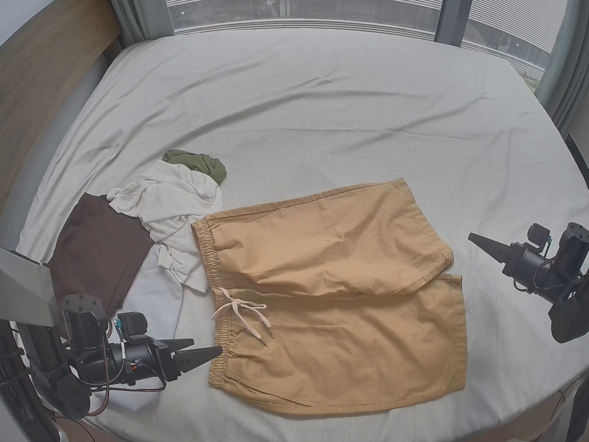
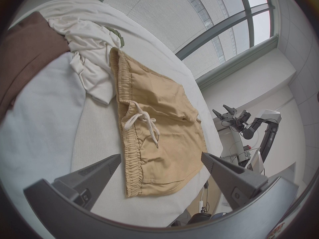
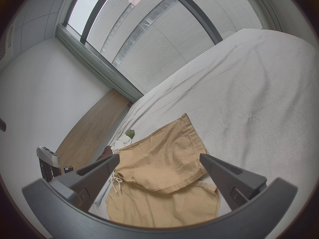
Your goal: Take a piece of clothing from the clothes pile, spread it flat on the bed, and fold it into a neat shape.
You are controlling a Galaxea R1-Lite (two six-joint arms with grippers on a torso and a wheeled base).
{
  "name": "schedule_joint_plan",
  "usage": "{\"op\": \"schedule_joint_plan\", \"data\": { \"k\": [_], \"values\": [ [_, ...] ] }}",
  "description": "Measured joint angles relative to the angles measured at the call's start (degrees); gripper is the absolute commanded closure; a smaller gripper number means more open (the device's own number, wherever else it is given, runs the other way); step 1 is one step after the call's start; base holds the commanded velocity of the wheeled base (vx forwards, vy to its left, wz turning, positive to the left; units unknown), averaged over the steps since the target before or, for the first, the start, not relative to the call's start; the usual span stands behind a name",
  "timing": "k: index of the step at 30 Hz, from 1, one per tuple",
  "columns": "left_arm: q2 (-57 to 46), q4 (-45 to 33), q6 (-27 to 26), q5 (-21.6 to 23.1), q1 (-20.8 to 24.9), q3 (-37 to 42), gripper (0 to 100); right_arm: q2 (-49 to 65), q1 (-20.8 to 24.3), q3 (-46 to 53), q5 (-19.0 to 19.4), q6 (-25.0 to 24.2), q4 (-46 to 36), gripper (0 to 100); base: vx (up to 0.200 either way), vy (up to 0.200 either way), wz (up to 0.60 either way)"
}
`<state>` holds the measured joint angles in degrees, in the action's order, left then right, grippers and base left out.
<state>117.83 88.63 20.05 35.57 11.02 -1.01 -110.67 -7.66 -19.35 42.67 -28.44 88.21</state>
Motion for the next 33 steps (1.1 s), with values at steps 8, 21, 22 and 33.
{"op": "schedule_joint_plan", "data": {
  "k": [8,21,22,33],
  "values": [
    [4.3,0.0,-0.4,0.0,0.1,0.0,0,-0.1,0.2,-0.2,0.0,-0.1,0.0,0,0.000,0.000,0.00],
    [10.6,-0.1,-0.4,0.0,0.5,0.0,0,-0.2,0.2,-0.7,-0.2,-0.3,0.0,0,0.000,0.000,0.00],
    [11.3,-0.1,-0.4,0.0,0.5,0.0,0,-0.2,0.2,-0.7,-0.2,-0.3,0.0,0,0.000,0.000,0.00],
    [14.7,0.1,-0.4,0.0,2.0,0.0,0,-0.2,0.1,-0.9,-0.2,-0.3,0.0,0,0.000,0.000,0.00]
  ]
}}
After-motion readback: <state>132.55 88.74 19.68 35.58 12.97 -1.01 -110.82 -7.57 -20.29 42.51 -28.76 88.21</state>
